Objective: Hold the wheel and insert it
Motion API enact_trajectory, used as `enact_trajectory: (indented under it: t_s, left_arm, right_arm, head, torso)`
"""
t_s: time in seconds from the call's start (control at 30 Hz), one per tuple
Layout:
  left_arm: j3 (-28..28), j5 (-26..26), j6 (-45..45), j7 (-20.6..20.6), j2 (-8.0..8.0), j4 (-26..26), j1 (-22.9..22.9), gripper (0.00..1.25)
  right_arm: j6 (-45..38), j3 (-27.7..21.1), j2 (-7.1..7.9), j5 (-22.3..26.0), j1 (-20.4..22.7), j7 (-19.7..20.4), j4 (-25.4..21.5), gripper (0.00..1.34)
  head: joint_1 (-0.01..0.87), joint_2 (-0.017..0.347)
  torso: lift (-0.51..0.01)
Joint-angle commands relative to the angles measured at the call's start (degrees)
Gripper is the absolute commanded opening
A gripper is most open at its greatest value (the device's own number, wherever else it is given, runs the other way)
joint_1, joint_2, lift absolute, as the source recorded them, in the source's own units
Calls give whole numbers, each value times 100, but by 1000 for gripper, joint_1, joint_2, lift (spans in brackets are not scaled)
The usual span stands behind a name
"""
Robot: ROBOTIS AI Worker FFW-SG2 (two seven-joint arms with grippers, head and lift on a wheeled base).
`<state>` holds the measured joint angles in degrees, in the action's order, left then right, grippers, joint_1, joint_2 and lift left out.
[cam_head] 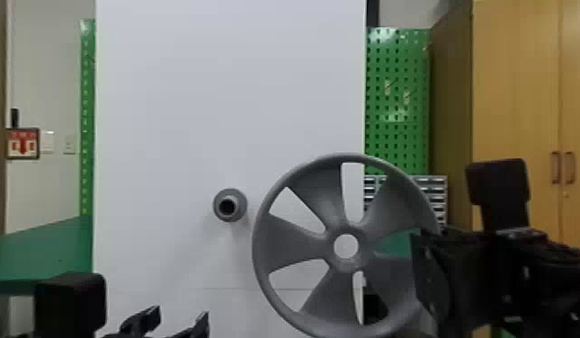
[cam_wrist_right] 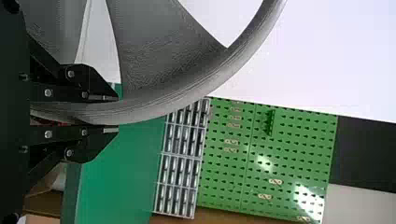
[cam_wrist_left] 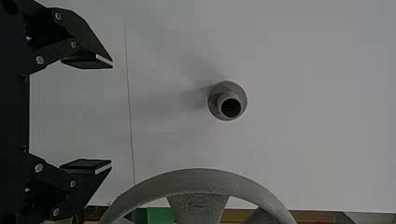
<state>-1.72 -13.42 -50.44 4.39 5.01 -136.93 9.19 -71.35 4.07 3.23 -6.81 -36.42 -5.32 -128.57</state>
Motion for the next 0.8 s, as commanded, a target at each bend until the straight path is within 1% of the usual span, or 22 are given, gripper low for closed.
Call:
enact_trajectory:
  t_s: [0.0,0.13,0.27,0.4,0.6,0.77]
  left_arm:
    - [-39,32,-1,0,0,0,21,761]
    - [-92,32,-1,-9,0,53,48,761]
    - [-127,41,-1,-9,0,79,65,761]
    - [-136,41,-1,-9,0,88,83,761]
    - [-136,41,-1,-9,0,88,92,761]
    - [-136,41,-1,-9,0,88,92,761]
  right_arm:
    - [-63,-20,20,-4,-190,13,25,124]
    - [-98,-29,37,13,-322,83,77,124]
    - [-46,-117,55,295,-410,224,139,123]
    - [-37,-108,81,391,-524,286,165,123]
    - [16,-99,81,611,-533,488,183,121]
    - [25,-64,90,690,-560,523,209,120]
  head:
    - [0,21]
    - [0,21]
    - [0,21]
    - [0,21]
    - [0,21]
    - [0,21]
  torso:
    - [-489]
    - [-489]
    - [-489]
    - [-489]
    - [-489]
    - [-489]
